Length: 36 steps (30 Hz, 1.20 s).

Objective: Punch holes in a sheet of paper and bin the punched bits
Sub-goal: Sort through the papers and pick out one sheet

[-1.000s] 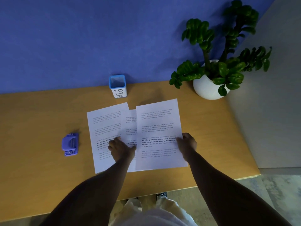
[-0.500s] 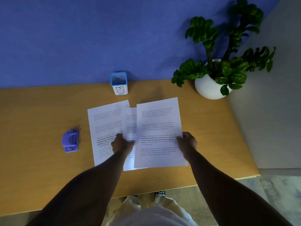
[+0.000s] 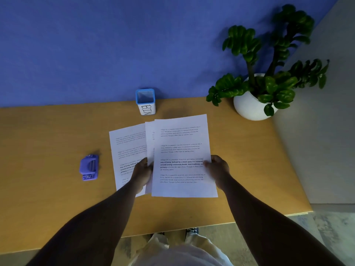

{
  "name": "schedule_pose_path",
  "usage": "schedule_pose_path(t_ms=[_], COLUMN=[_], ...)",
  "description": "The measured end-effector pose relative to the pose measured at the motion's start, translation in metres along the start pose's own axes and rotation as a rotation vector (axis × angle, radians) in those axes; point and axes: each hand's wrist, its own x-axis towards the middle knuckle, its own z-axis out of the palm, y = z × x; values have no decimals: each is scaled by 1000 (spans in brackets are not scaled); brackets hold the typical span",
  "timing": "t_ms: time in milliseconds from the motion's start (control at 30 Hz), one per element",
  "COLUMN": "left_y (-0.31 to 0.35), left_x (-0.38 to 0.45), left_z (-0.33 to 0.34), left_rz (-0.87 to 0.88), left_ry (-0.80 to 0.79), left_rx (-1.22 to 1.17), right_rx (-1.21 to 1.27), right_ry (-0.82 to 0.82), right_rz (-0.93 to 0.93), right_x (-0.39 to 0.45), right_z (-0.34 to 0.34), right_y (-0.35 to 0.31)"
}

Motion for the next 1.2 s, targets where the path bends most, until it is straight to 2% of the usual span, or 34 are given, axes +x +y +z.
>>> schedule_pose_path(t_ms=[300, 467, 667, 767, 867, 1000, 1200], left_y=[9, 12, 0, -8, -12, -19, -24], left_x=[-4, -8, -8, -6, -4, -4, -3], left_z=[-4, -7, -8, -9, -13, -20, -25], left_rz=[27, 22, -112, -149, -157, -221, -425], left_ry=[-116, -125, -42, 89, 339, 598, 691], left_rx=[3, 14, -3, 55, 226, 272, 364], right_rx=[24, 34, -209, -363, -302, -281, -272], right_ry=[-62, -70, -55, -82, -62, -24, -4], right_rz=[-5, 30, 153, 144, 165, 151, 158], right_x=[-3, -2, 7, 7, 5, 3, 0], right_z=[5, 3, 9, 10, 11, 13, 12], right_y=[-3, -3, 8, 11, 13, 14, 14])
